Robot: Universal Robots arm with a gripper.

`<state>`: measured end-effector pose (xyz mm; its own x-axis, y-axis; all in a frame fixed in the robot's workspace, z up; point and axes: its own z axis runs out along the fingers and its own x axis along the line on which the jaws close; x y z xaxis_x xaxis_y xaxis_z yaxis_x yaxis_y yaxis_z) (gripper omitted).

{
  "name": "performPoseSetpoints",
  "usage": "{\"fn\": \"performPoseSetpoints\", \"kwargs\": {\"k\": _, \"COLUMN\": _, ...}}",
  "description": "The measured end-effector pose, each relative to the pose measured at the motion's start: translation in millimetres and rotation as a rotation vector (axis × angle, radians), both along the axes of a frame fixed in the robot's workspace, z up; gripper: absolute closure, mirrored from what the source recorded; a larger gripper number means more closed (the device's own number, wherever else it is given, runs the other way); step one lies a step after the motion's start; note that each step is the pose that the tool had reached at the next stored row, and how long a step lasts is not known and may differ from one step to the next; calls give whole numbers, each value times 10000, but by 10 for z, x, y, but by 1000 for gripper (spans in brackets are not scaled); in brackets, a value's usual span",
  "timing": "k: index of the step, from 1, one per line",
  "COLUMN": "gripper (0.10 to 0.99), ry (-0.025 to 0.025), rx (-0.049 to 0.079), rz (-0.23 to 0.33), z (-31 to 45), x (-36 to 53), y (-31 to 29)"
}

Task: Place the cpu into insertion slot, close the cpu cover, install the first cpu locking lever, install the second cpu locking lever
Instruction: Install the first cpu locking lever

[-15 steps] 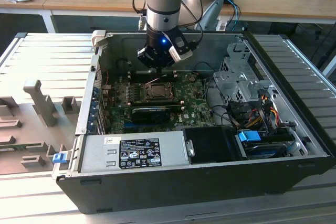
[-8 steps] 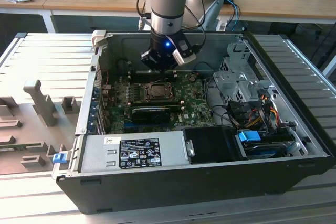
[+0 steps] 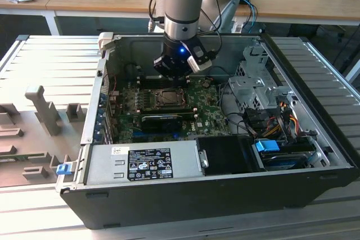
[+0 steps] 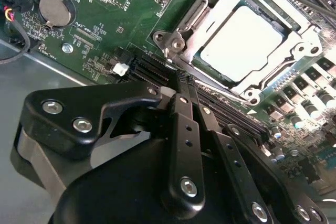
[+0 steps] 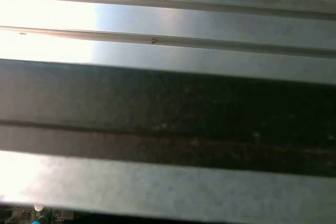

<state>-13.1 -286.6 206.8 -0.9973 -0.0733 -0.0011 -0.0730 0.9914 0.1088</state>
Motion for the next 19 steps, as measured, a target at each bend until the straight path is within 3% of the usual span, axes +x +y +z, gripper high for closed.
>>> {"fn": "performPoseSetpoints", "kwargs": {"k": 13, "gripper": 980, "ry": 0, "rx": -73, "rz": 1, "z": -44, "x": 4, "y": -18}}
{"fn": "performPoseSetpoints", "kwargs": {"k": 14, "gripper": 980, "ry": 0, "rx": -34, "rz": 2, "z": -49, "x": 4, "y": -21}}
{"fn": "performPoseSetpoints", "kwargs": {"k": 16, "gripper": 980, "ry": 0, "rx": 251, "rz": 2, "z": -57, "x": 4, "y": -23}}
{"fn": "performPoseSetpoints", "kwargs": {"k": 17, "gripper": 980, "ry": -1, "rx": 280, "rz": 0, "z": -55, "x": 4, "y": -22}}
{"fn": "performPoseSetpoints", "kwargs": {"k": 19, "gripper": 980, "ry": 0, "rx": 257, "rz": 2, "z": 55, "x": 5, "y": -23}}
